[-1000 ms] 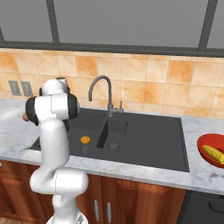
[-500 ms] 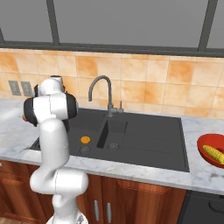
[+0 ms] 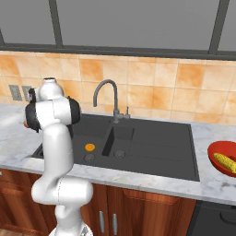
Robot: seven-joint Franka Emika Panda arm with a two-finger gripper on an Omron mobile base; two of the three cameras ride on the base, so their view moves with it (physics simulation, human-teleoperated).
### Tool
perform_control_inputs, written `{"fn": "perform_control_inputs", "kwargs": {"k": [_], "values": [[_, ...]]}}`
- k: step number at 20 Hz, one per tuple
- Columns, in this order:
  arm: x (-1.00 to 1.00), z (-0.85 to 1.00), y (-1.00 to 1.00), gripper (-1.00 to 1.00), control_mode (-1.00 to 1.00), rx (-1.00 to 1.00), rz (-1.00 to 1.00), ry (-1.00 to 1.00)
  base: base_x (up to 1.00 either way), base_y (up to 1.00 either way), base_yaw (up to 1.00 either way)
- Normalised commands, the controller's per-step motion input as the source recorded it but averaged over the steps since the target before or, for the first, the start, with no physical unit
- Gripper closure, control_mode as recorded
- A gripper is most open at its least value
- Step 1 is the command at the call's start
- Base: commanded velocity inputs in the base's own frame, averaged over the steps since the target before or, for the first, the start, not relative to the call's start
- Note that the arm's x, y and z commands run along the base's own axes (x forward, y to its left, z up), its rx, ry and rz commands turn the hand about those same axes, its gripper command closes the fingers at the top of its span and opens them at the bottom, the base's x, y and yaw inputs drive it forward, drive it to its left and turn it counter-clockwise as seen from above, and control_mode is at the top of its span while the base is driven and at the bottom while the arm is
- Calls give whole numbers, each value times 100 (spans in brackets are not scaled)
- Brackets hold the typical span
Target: There is a mixed pile of frozen fruits and vegetables on the counter. Locate all the frozen vegetables and place the items in a bowl on the counter. Take all the frozen fruits and defrost them in a running sink.
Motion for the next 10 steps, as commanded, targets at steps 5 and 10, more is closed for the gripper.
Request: {"fn": "perform_control_inputs", "kwargs": {"k": [5,10], "values": [[-15,-9,65,-100,-100,12,25,-1,0,0,0],[-7,17,55,-100,-100,8,30,10,0,0,0]]}}
